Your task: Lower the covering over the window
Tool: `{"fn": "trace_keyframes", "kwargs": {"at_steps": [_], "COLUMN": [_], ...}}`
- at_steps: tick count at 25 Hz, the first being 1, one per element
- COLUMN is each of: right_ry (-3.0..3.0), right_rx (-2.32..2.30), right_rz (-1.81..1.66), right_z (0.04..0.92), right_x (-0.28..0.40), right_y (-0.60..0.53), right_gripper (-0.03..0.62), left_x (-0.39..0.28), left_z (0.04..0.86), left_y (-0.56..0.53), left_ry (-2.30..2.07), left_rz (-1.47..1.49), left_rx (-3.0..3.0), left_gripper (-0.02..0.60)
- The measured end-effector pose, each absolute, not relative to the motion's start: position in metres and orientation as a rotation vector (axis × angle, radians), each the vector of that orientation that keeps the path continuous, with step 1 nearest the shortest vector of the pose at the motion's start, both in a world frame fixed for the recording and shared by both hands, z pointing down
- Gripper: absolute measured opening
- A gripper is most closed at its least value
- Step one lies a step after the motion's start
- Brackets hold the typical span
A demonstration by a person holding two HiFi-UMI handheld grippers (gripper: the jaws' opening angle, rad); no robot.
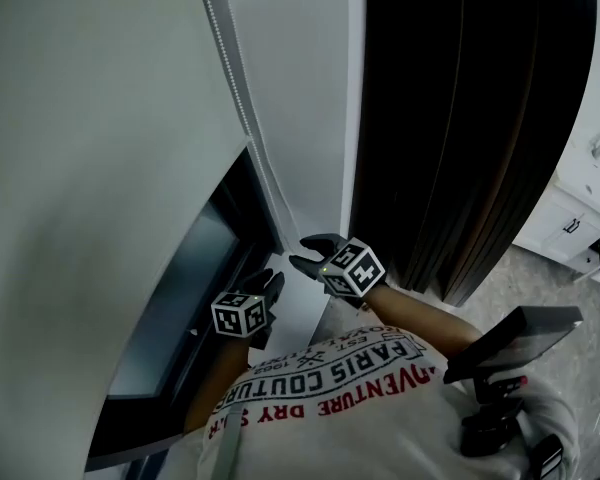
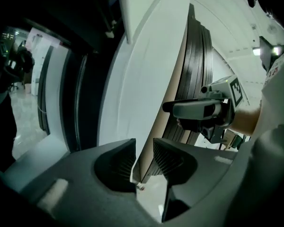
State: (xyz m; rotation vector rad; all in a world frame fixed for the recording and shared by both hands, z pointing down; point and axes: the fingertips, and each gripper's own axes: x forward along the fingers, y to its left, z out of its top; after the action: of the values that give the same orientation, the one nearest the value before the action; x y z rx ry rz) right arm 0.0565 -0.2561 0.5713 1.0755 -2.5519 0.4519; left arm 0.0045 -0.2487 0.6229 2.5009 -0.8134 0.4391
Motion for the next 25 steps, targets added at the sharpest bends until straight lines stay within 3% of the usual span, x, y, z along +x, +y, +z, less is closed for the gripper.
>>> {"fn": "trace_keyframes", "kwargs": {"at_steps": [3,5,11,25], "right_ry": [-2.555,-2.576,-2.653,-2.758], "right_rx": [1.084,1.083,0.991,0.872], "right_rz": [0.458,0.501,0.561,0.584], "right_z": [0.561,0.555,0.539,0.523], "right_x": [0.070,0.080,0.103,0.153], "right_y": [-0.239,-0.220,-0.126,0.085], "right_gripper": [0.175,0.171,0.000,0.002], "left_x": [0.013,0.022,0.067,0.128], "left_z": [0.585,0.560,0.508,0.491], "left_y": [-0.238,-0.222,-0.134,0.083], "left_ry": [-0.859,-0.877,-0.818,-0.855], "left_rz": [0.379,0.322,0.169,0.198], "left_rx": [2.555,2.578,2.606,2.635], "left_gripper": [0.109,0.021,0.005,0.005]}}
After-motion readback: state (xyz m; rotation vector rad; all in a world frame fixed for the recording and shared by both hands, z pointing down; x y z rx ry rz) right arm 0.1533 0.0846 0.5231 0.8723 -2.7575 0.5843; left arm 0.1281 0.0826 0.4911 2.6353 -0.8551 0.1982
